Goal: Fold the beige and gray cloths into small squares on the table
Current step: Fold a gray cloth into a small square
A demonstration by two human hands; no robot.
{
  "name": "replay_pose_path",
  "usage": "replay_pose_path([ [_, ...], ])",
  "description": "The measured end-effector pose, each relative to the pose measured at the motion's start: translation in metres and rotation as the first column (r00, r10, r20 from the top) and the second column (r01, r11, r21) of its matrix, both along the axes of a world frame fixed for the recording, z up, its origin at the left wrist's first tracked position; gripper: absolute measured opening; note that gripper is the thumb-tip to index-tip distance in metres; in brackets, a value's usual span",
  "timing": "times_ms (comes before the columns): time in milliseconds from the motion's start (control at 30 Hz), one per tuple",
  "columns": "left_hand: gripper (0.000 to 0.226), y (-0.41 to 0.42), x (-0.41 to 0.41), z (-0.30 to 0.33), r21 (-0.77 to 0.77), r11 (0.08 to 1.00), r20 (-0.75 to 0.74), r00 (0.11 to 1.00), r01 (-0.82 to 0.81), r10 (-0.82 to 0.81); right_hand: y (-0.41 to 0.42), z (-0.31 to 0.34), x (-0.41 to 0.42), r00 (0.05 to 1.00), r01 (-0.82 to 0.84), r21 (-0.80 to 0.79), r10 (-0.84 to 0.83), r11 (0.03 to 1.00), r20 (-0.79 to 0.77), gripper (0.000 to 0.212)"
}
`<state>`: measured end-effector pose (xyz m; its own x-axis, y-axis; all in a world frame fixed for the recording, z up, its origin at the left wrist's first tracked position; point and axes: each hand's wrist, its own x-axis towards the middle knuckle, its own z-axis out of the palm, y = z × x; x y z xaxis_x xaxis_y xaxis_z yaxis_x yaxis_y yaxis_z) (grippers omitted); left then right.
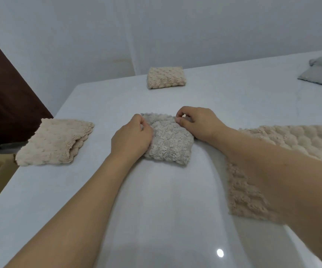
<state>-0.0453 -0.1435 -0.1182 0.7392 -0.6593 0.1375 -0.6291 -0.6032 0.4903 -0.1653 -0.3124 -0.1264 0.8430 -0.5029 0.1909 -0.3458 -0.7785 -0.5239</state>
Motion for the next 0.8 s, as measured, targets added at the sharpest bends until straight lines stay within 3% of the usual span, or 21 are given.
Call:
replay_pose_path([
  [200, 0.010, 0.041, -0.027, 0.022, 0.082, 0.987, -0.272, 0.956, 0.136, -0.109, 0.029, 0.014, -0.029, 0.991, -0.106, -0.015, 0.105, 0.994, -0.079, 0.019],
  [300, 0.010, 0.061, -0.041, 0.032, 0.077, 0.983, -0.500, 0.859, 0.168, -0.108, 0.040, 0.016, -0.051, 0.975, -0.190, 0.003, 0.189, 0.982, -0.115, 0.020],
  [433, 0.023, 0.087, -0.052, 0.041, 0.109, 0.979, -0.686, 0.726, 0.171, -0.051, 0.056, 0.020, -0.069, 0.946, -0.263, 0.022, 0.262, 0.965, -0.188, 0.023],
  [533, 0.038, 0.098, -0.058, 0.051, 0.176, 0.962, -0.735, 0.678, 0.206, -0.011, 0.069, 0.026, -0.079, 0.930, -0.295, 0.052, 0.299, 0.954, -0.213, 0.022],
  [800, 0.033, 0.108, -0.082, 0.068, 0.362, 0.859, -0.752, 0.658, 0.363, 0.039, 0.088, 0.031, -0.100, 0.898, -0.355, 0.103, 0.370, 0.929, -0.238, 0.018],
])
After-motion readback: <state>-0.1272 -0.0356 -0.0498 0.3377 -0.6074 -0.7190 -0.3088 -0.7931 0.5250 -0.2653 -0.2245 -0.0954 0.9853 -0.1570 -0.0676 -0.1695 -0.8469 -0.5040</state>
